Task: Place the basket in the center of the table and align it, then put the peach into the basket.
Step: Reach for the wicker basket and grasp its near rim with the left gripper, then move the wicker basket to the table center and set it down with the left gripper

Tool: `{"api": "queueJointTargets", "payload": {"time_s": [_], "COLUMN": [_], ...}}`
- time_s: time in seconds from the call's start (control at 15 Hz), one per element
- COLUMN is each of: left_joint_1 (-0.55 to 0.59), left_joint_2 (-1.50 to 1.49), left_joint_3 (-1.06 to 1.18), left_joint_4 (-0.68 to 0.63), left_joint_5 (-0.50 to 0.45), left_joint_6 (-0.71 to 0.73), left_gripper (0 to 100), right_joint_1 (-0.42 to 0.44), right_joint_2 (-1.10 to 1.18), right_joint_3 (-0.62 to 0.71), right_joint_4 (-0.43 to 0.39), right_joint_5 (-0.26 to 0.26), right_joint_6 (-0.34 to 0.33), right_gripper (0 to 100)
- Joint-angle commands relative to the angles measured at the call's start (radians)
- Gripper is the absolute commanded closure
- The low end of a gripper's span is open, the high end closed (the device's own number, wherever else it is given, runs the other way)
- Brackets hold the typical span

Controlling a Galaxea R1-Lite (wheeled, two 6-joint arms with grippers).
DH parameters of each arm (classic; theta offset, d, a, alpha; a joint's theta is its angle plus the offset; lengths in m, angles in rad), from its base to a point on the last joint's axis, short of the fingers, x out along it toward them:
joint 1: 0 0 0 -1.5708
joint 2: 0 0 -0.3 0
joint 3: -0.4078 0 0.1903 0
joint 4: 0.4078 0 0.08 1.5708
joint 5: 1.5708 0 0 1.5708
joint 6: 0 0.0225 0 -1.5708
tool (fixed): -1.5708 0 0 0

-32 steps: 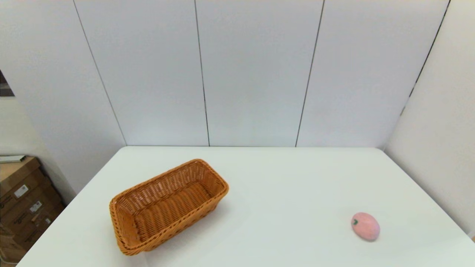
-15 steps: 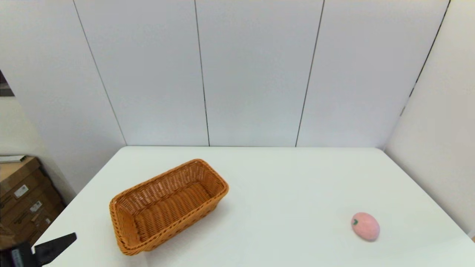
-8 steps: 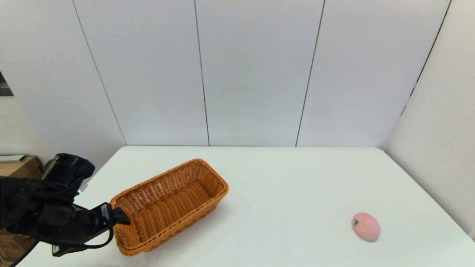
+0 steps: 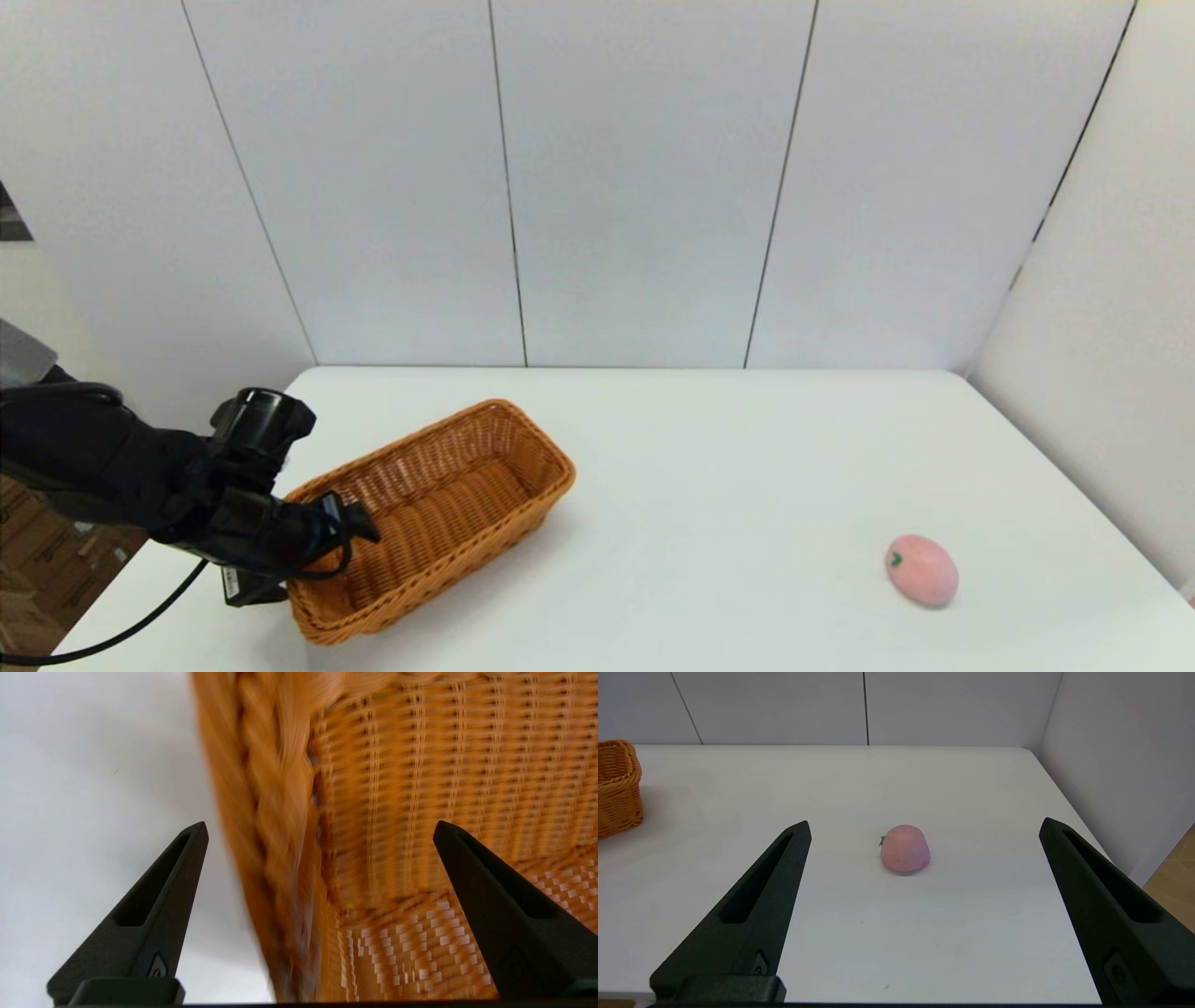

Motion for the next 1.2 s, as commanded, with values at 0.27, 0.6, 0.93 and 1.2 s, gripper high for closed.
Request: {"api": "queueJointTargets", "payload": {"time_s": [0.27,0.6,0.93,1.2], "left_joint_1": [0.000,-0.008,-0.077,-0.220], "left_joint_2": [0.018,0.004,-0.121,-0.206], "left_joint_3": [0.000,0.012,0.003,-0.102], "left_joint_4": [-0.028,-0.028,-0.028,-0.002], "left_joint_5": [-0.013,-0.014,-0.019,-0.047], "left_joint_6": [-0.011,-0.012,-0.001,0.002], "left_gripper": [100,100,100,100], "right_joint_1": [0.000,0.000,0.000,0.000], "right_joint_2": [0.000,-0.002,0.000,0.000], "right_joint_3": [0.000,0.000,0.000,0.002], "right_joint_4": [0.001,0.001,0.001,-0.002], "right_joint_5": [-0.002,-0.002,-0.002,-0.002], "right_joint_6": [0.008,0.010,0.011,0.011], "right_gripper": [0,0,0,0]}}
